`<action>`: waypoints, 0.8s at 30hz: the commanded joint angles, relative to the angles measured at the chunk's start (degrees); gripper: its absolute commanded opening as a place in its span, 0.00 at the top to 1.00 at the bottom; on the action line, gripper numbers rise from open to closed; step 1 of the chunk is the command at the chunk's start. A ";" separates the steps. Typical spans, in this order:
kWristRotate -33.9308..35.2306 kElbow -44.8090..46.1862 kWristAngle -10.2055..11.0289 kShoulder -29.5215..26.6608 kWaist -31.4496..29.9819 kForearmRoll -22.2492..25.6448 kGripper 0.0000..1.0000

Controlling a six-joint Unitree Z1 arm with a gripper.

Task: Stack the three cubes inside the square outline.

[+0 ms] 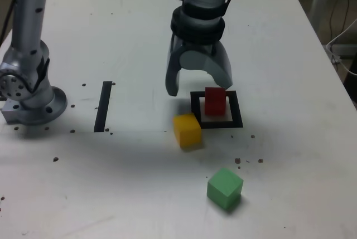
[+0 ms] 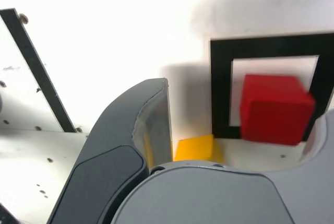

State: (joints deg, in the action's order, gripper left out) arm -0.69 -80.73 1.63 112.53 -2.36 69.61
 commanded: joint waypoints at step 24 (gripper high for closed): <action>20.61 -0.41 -5.18 -0.22 -13.96 6.12 0.04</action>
State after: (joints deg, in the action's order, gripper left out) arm 19.66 -81.26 -3.01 111.66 -15.72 75.79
